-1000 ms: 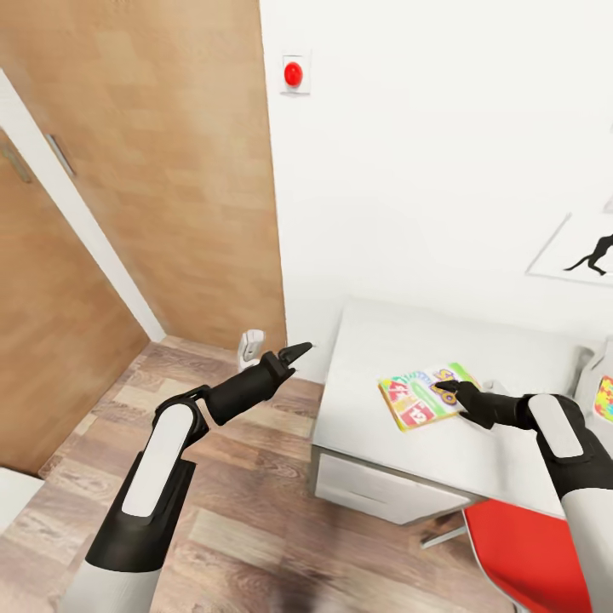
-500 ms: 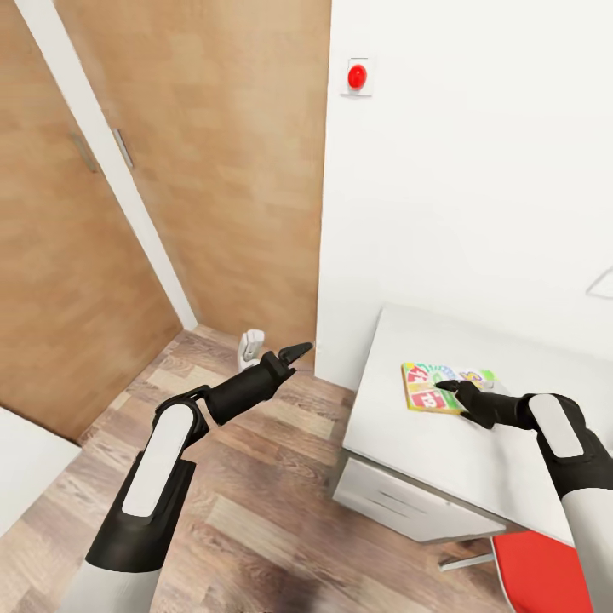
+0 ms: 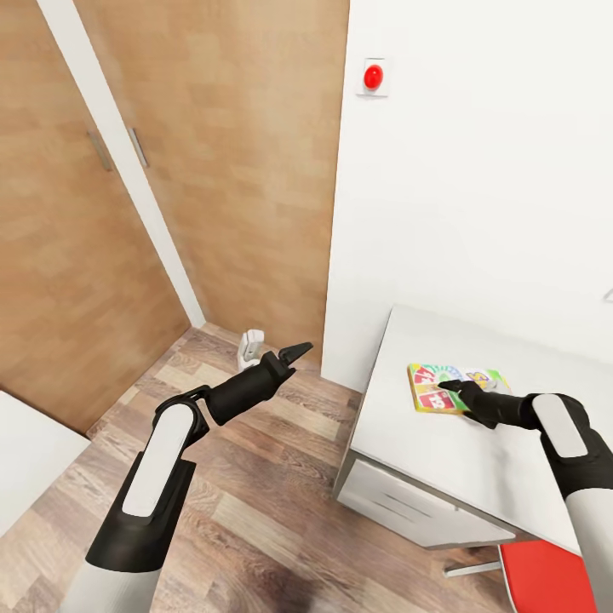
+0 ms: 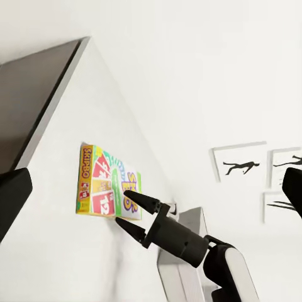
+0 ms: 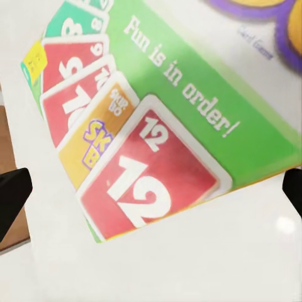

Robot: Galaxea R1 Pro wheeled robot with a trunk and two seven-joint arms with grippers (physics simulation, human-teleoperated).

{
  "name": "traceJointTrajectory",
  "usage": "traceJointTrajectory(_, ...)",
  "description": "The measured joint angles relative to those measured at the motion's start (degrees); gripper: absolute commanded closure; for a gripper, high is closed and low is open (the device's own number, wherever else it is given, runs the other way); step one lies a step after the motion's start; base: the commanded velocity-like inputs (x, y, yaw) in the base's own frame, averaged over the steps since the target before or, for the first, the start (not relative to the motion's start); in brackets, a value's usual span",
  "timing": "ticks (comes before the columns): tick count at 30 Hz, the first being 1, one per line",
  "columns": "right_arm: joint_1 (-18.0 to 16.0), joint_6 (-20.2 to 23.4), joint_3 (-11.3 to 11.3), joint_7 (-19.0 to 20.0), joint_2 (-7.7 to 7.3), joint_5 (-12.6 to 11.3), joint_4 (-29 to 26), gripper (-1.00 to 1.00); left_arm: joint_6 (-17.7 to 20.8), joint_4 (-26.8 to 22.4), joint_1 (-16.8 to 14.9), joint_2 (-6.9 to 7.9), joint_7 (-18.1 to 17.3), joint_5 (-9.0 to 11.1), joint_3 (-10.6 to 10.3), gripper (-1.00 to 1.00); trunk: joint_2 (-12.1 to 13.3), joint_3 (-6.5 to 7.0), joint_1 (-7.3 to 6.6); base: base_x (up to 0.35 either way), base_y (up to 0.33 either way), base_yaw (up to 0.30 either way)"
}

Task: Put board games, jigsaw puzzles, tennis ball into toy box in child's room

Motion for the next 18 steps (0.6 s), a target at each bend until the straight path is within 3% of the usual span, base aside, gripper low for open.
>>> traceJointTrajectory(6,0.3,0.5,0.0,0.2,-0.61,-0.1,-1.1,-1.00,0.0,0.0,0.0,0.00,0.0,0.0,0.0,-1.00,0.0,0.00,0.00,0.000,0.000,0.008)
traceJointTrajectory(9,1.4,0.8,0.0,0.3,-1.81,-0.1,-4.7,-1.00,-0.1,0.0,0.0,0.00,0.0,0.0,0.0,-1.00,0.0,0.00,0.00,0.000,0.000,0.003)
traceJointTrajectory(15,8.0,3.0,-0.3,0.4,-5.07,0.0,-15.2,-1.00,-0.1,0.0,0.0,0.00,0.0,0.0,0.0,-1.00,0.0,0.00,-0.01,0.000,0.000,0.001)
traceJointTrajectory(18,12.2,4.3,-2.2,0.3,-6.57,0.0,-21.5,-1.00,-0.1,0.0,0.0,0.00,0.0,0.0,0.0,-1.00,0.0,0.00,-0.01,0.000,0.000,0.000)
